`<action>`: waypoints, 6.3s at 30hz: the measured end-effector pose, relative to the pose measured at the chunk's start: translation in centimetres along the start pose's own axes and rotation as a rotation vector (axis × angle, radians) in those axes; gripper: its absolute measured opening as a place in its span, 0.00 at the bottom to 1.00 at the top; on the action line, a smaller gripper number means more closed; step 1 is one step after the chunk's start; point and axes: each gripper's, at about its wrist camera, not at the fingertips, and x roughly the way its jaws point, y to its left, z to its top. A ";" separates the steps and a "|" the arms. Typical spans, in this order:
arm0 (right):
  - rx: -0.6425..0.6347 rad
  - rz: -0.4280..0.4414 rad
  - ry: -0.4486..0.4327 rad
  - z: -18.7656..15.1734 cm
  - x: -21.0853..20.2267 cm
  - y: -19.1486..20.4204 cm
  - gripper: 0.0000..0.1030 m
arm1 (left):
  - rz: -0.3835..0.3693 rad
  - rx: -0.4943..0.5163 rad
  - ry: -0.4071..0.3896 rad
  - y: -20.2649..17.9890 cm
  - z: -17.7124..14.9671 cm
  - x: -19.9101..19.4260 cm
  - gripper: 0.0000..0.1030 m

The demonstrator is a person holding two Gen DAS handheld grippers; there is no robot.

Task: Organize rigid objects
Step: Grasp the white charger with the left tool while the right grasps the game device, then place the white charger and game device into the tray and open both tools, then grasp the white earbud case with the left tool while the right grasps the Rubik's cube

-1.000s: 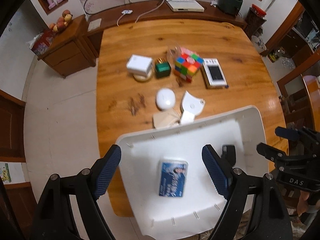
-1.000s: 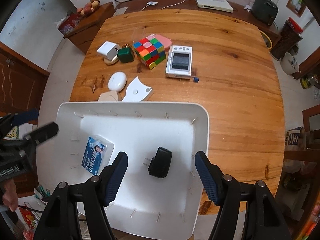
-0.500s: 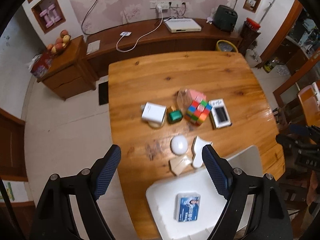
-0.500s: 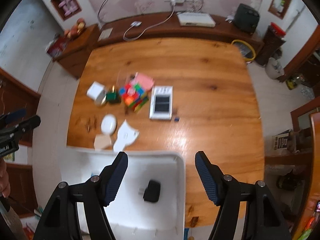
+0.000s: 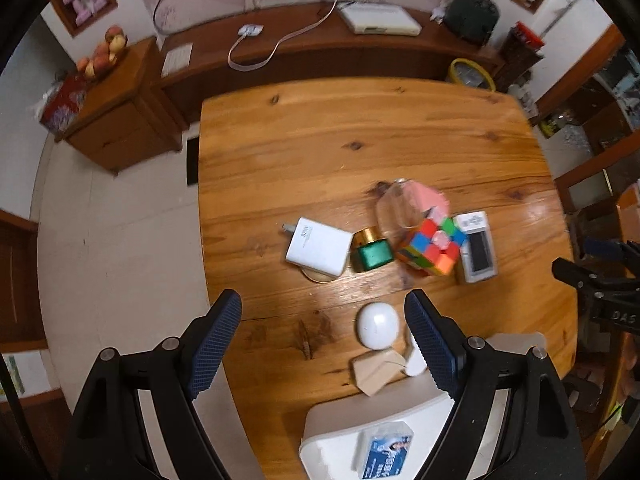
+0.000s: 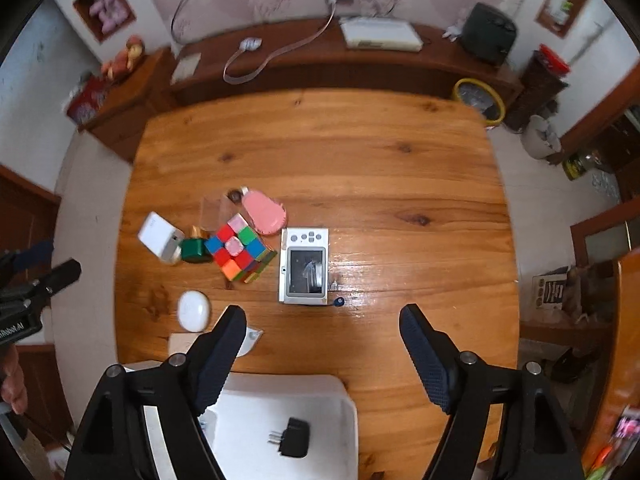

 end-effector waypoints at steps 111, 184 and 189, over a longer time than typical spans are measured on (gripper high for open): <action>0.080 0.161 0.176 -25.8 8.3 0.5 0.56 | -0.065 0.456 0.181 -16.4 -18.1 5.3 0.64; -0.283 0.032 -0.163 -7.0 -6.3 5.0 0.75 | 0.033 0.005 -0.085 -2.9 -8.1 -6.9 0.83; -0.270 0.078 -0.126 -1.3 -2.8 4.8 0.75 | 0.071 0.025 -0.004 -4.2 -6.8 -2.4 0.83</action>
